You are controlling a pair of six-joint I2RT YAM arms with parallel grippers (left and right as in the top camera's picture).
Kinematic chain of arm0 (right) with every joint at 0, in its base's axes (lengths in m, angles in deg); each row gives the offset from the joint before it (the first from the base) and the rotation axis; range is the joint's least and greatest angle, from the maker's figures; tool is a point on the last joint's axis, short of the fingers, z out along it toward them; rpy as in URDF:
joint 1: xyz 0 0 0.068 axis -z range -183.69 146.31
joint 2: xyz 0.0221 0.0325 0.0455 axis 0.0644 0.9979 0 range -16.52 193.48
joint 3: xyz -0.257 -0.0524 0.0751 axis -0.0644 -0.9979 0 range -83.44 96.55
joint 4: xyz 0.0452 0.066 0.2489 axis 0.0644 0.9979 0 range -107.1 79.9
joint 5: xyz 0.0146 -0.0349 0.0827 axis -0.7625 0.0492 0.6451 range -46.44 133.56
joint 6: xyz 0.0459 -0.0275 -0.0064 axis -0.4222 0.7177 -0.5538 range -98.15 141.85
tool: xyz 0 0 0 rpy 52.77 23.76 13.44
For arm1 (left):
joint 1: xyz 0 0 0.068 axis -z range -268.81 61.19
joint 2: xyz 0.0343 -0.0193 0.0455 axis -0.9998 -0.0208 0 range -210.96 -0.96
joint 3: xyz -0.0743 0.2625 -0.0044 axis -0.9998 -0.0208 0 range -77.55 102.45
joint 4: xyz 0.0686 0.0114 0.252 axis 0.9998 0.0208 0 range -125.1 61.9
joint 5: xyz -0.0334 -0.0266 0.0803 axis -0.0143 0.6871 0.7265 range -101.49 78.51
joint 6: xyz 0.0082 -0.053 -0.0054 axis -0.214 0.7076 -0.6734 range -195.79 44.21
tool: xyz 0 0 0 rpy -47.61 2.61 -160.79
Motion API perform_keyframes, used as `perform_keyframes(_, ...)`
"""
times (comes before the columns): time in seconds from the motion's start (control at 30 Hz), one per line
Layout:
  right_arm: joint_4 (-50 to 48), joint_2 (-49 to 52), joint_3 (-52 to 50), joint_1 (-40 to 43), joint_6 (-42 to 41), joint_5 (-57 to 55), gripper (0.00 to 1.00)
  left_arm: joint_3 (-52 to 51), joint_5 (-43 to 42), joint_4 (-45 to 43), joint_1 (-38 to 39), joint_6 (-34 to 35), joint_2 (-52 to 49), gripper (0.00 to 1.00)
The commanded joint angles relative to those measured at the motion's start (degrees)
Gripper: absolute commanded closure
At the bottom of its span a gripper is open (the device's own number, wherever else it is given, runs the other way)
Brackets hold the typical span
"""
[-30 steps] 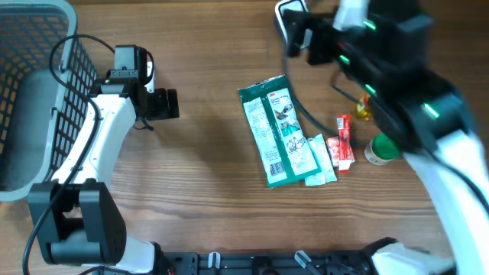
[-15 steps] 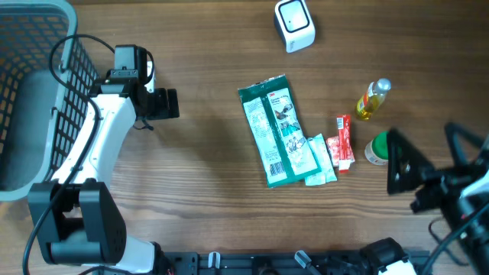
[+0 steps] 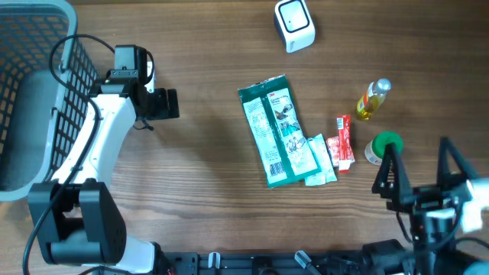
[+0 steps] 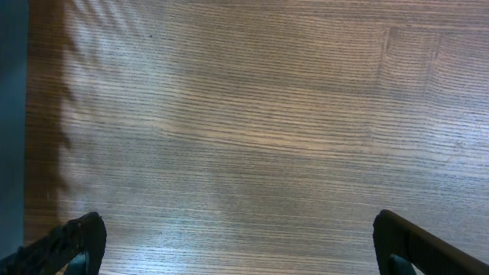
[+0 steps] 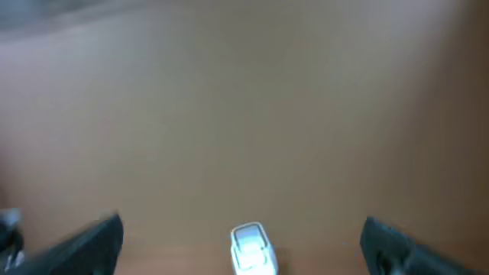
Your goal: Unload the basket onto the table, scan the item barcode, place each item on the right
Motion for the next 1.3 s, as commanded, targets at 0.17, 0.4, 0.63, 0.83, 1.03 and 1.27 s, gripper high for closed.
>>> perform_keyframes(0.17, -15.4, -4.7, -17.9, 0.7, 15.3, 9.0, 0.0, 0.5, 0.2, -0.2, -0.3, -0.3, 0.1, 0.0)
perform_keyframes(0.4, -17.6, -4.7, -28.6, 0.7, 0.5, -2.2, 0.0, 0.5, 0.2, -0.2, -0.3, -0.3, 0.1, 0.0)
perform_keyframes(0.63, -11.6, -4.7, -32.2, 0.7, 6.8, 1.4, 0.0, 0.5, 0.2, -0.2, -0.3, -0.3, 0.1, 0.0)
perform_keyframes(0.83, -8.6, -4.7, -32.2, 0.7, 17.3, 6.1, 0.0, 0.5, 0.2, -0.2, -0.3, -0.3, 0.1, 0.0)
perform_keyframes(1.03, -8.6, -4.7, -32.2, 0.7, 17.6, 6.2, 0.0, 0.5, 0.2, -0.2, -0.3, -0.3, 0.1, 0.0)
perform_keyframes(1.27, -8.6, -4.7, -32.2, 0.7, 17.6, 6.2, 0.0, 0.5, 0.2, -0.2, -0.3, -0.3, 0.1, 0.0)
